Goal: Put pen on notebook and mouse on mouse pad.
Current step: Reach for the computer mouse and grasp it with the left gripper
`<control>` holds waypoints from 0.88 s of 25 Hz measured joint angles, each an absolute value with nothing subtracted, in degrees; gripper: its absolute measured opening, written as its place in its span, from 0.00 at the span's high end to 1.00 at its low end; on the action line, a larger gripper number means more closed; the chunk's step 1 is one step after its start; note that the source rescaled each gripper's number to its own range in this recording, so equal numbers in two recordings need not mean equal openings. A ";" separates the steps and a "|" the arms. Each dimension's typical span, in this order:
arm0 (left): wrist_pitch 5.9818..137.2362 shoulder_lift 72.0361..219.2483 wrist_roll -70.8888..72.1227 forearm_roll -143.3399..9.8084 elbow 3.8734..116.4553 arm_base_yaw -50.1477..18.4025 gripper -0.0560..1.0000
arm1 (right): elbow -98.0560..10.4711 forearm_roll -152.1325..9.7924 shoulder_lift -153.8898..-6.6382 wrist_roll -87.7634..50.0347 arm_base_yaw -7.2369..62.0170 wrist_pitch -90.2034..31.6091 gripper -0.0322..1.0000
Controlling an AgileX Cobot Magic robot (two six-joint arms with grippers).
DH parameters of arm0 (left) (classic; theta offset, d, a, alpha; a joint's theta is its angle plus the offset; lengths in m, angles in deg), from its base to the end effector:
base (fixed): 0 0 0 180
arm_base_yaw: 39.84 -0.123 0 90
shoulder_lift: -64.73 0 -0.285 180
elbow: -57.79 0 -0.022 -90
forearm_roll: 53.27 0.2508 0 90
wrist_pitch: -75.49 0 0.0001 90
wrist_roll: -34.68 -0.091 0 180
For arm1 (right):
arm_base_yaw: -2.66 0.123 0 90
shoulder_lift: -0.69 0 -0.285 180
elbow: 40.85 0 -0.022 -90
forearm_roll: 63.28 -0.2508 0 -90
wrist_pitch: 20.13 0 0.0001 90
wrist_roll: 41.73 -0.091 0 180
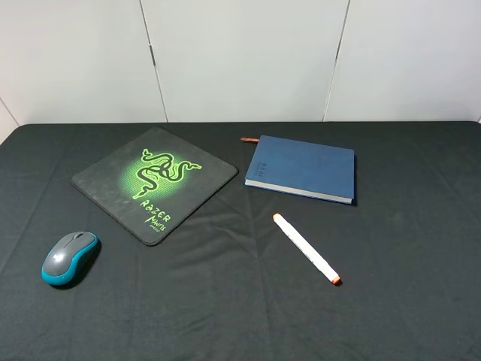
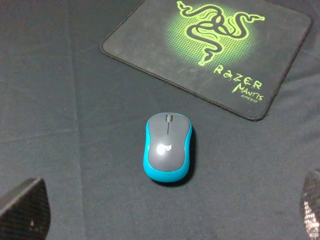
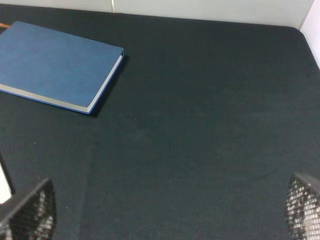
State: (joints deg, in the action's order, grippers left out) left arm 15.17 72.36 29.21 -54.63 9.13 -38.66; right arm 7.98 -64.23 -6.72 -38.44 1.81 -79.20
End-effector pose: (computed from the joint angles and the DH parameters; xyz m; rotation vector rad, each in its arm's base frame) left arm -0.0048 -0.0018 0.2775 0.1190 2.0316 0.0187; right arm -0.0041 0.0014 0.2784 -0.0433 2.0121 -0.0263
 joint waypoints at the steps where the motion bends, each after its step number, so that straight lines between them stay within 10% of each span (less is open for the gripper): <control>1: 15.17 72.36 29.21 -54.63 9.13 -38.66 0.00 | 7.98 -64.23 -6.72 -38.44 1.81 -79.20 0.00; 22: 15.17 72.36 29.21 -54.63 9.13 -38.66 0.00 | 7.98 -64.23 -6.72 -38.44 1.81 -79.20 0.00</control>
State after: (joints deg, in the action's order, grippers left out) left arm 15.17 72.36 29.21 -54.63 9.13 -38.66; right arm 7.98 -64.23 -6.72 -38.44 1.81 -79.20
